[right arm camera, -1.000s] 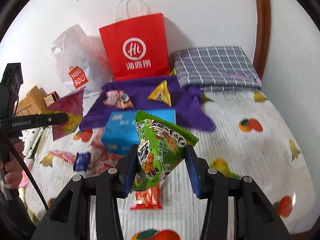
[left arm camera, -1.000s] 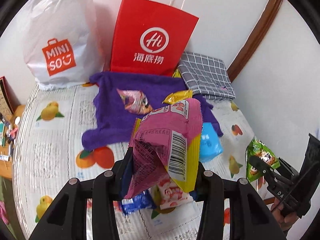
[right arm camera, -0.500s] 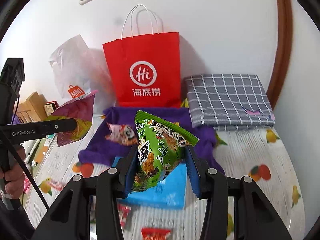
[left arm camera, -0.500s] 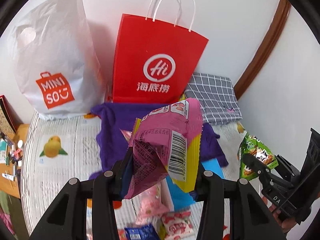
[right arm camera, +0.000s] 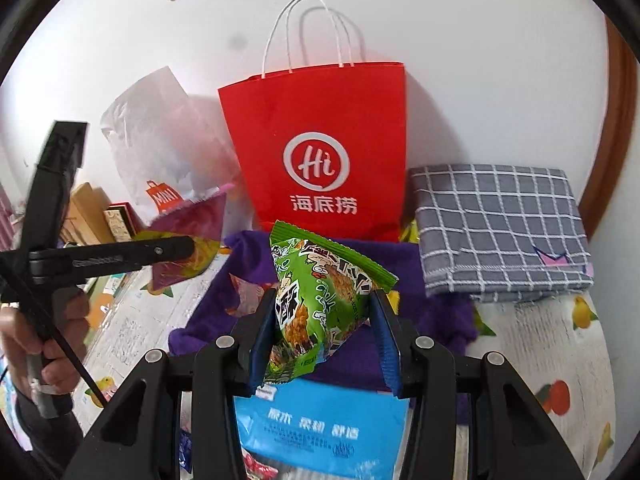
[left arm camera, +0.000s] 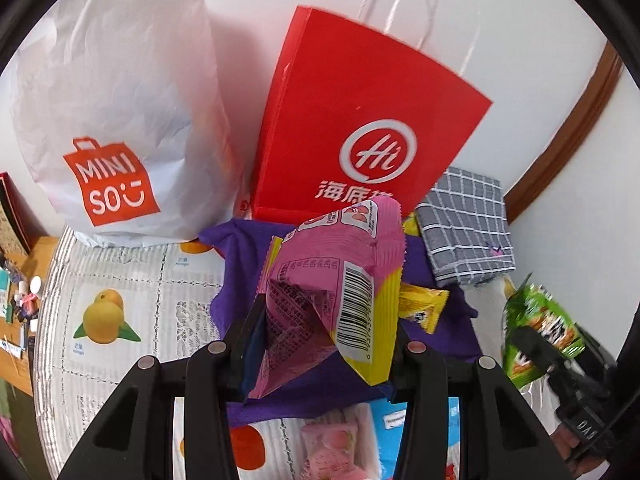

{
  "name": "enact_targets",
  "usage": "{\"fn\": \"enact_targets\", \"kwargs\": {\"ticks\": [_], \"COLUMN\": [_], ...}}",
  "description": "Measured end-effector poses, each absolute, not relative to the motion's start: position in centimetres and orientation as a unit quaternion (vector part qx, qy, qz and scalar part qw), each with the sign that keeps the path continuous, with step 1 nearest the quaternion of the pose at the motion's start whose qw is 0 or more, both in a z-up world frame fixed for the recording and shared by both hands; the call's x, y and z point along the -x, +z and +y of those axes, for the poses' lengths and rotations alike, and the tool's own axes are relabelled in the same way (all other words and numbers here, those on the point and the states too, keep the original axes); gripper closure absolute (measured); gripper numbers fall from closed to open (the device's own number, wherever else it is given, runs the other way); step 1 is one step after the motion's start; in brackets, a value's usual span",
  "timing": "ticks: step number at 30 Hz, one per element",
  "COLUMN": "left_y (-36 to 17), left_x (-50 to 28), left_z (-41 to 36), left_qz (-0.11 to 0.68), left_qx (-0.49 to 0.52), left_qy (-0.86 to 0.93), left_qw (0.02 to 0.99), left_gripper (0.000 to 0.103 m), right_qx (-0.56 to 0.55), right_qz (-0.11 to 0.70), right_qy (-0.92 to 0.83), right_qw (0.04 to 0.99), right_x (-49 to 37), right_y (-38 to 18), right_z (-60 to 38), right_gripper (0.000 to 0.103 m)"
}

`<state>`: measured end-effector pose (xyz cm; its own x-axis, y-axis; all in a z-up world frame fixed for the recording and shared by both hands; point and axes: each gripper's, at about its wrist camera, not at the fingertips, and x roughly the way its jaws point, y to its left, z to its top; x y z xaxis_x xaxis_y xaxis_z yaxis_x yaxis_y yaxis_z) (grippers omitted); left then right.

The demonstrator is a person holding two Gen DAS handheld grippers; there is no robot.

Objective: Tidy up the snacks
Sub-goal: 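Carry the green and pink-yellow bags over the purple towel with both grippers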

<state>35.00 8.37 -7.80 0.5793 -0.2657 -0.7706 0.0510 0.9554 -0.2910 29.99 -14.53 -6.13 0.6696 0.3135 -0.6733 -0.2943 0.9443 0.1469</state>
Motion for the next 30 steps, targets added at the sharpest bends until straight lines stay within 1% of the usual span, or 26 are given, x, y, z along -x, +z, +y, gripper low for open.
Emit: {"fn": "enact_targets", "kwargs": {"ticks": [9, 17, 22, 30], "left_y": [-10.5, -13.4, -13.4, -13.3], "left_x": [-36.5, -37.6, -37.5, -37.1], "left_z": [8.9, 8.1, 8.0, 6.4], "left_qz": [0.474, 0.505, 0.498, 0.496], "left_qx": [0.121, 0.119, 0.133, 0.14], "left_qy": [-0.063, -0.054, -0.065, -0.107], "left_qw": [0.87, 0.853, 0.855, 0.851], "left_gripper": [0.06, 0.06, 0.06, 0.06], "right_qx": [-0.007, -0.005, 0.024, 0.046], "right_qz": [0.376, 0.424, 0.454, 0.462], "right_qy": [0.195, 0.209, 0.22, 0.219], "right_qw": [0.906, 0.881, 0.863, 0.858], "right_x": [-33.2, -35.4, -36.1, -36.1], "right_y": [-6.5, -10.6, -12.5, -13.5], "right_z": [-13.4, -12.7, -11.8, -11.8], "right_gripper": [0.058, 0.058, 0.058, 0.057]}}
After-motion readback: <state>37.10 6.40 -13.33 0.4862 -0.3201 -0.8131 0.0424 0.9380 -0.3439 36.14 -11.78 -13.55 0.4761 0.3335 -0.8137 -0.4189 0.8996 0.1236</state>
